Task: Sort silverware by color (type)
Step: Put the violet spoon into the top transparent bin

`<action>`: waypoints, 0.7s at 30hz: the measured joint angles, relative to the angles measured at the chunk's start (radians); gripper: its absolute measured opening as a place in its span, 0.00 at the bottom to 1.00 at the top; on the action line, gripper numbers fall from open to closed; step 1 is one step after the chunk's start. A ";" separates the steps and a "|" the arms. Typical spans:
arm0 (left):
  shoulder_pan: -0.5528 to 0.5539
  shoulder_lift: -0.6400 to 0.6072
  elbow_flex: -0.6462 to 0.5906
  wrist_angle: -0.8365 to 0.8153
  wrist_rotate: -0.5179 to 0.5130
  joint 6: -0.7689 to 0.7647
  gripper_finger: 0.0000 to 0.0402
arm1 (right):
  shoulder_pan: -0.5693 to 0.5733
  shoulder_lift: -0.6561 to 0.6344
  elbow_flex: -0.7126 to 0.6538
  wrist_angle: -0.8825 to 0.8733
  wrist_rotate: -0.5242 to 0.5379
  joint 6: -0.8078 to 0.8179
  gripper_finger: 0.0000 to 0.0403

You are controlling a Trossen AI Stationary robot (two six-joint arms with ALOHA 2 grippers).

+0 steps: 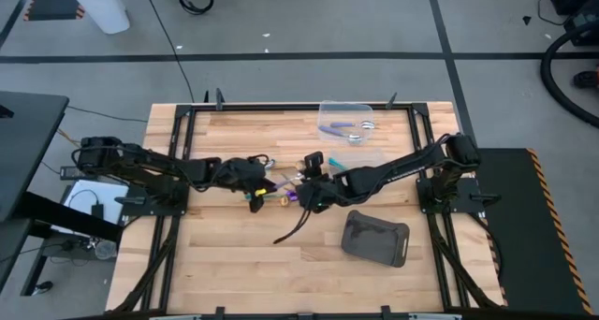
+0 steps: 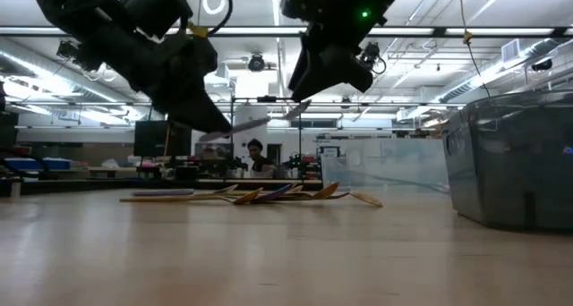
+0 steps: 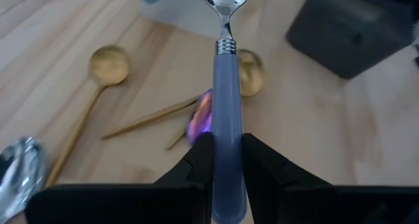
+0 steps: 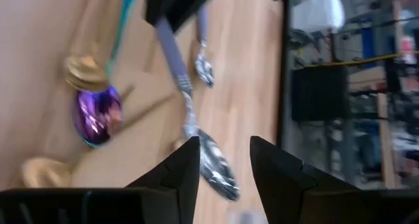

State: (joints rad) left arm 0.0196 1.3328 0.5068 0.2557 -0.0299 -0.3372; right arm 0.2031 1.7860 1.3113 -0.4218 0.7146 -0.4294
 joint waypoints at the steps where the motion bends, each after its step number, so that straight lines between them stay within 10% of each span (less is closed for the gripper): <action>1: -0.008 0.002 0.014 -0.006 0.000 0.000 0.15 | 0.010 -0.011 0.000 -0.005 0.022 0.001 0.36; 21: -0.047 0.087 0.217 -0.068 -0.021 0.070 0.15 | 0.154 -0.342 0.000 -0.232 0.050 0.411 0.35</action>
State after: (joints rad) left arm -0.0269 1.4202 0.7236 0.1877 -0.0505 -0.2673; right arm 0.3574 1.4439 1.3113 -0.6536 0.7645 -0.0187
